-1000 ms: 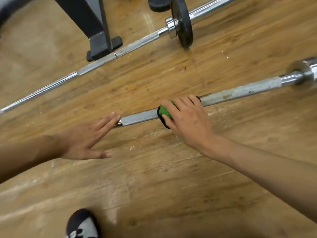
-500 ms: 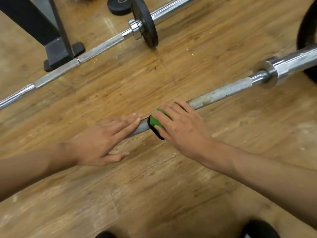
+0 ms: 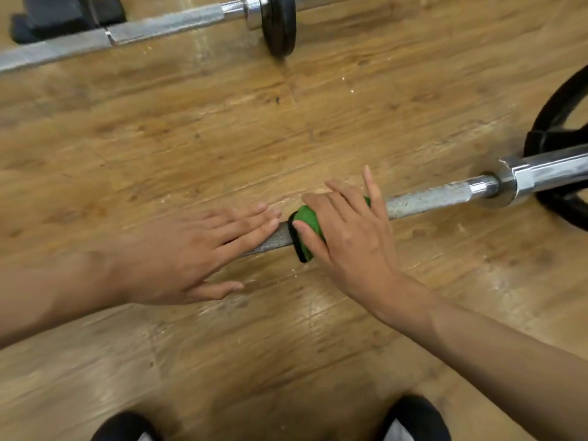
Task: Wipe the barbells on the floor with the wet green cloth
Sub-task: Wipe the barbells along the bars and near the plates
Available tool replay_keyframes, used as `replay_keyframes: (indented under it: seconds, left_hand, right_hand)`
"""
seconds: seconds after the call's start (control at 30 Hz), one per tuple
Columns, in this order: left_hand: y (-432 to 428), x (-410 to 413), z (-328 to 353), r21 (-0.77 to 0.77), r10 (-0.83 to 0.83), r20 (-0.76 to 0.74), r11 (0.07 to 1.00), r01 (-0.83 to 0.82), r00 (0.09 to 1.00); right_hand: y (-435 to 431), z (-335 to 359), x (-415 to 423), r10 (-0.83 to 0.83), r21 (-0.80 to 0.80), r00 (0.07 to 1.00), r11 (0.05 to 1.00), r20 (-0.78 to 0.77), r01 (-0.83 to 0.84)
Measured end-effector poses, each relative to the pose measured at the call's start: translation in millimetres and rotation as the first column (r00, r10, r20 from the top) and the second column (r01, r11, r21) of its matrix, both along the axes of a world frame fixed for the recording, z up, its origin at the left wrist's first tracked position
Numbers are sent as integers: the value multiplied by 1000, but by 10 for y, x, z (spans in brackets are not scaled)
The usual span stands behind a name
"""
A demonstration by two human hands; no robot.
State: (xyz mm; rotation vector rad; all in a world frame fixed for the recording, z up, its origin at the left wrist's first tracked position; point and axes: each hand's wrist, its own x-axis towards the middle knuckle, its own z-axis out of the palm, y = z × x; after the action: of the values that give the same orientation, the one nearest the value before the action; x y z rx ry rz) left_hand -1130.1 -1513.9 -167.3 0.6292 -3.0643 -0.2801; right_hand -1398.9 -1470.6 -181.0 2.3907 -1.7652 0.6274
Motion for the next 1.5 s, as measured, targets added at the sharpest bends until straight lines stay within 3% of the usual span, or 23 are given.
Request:
replay_keyframes:
  seconds: [0.23,0.37,0.47,0.6,0.7,0.77,0.83,0.93,1.07,1.17,1.3,1.43,1.5]
  left_hand:
    - [79,-27,-53,51,33,51,998,-36,998]
    - [72,-152,-23,22,11,-46,1000,-10,999]
    - [19,-183,6,1,-59,-12,998,59,998]
    - [17,-164,20,-3,-74,-28,997,74,997]
    - [7,-173,8,10,-78,-30,997,78,997]
    - [-4,-162,-2,11,-64,-36,998,65,997]
    - [2,-158,-7,-2,-50,-36,999,50,998]
    - [3,-148,18,-14,-38,5,999,39,999]
    - [79,-154,44,-98,21,71,995,-14,997]
    - [160,-183,45,-142,91,71,987,-80,993]
    - [111,-178,13,-179,67,79,983,-52,995]
    - [56,-179,-3,-200,84,88,978,-65,993]
    - [51,-164,-10,-204,106,72,975,-89,992]
  right_hand:
    - [-1,63,-129,-253,91,962,965,101,245]
    - [97,47,277,-98,29,990,995,106,95]
    - [5,43,-50,2,-28,999,1000,42,-1]
    - [-56,23,-687,-137,-41,990,990,38,138]
    - [-61,25,-437,-290,4,952,957,102,291]
    - [2,8,-55,-228,-4,966,973,120,230]
    - [49,-11,115,-52,-45,993,997,103,57]
    - [-86,1,-245,74,-125,997,989,-7,-74]
    - [-125,8,-833,-108,-88,994,990,19,109]
    - [-85,26,-529,-266,-22,960,963,92,269]
    - [49,-44,28,-73,-47,990,996,121,79]
    - [15,-57,-340,192,-89,981,977,-14,-193]
    - [5,-81,-593,174,-72,984,982,-22,-175]
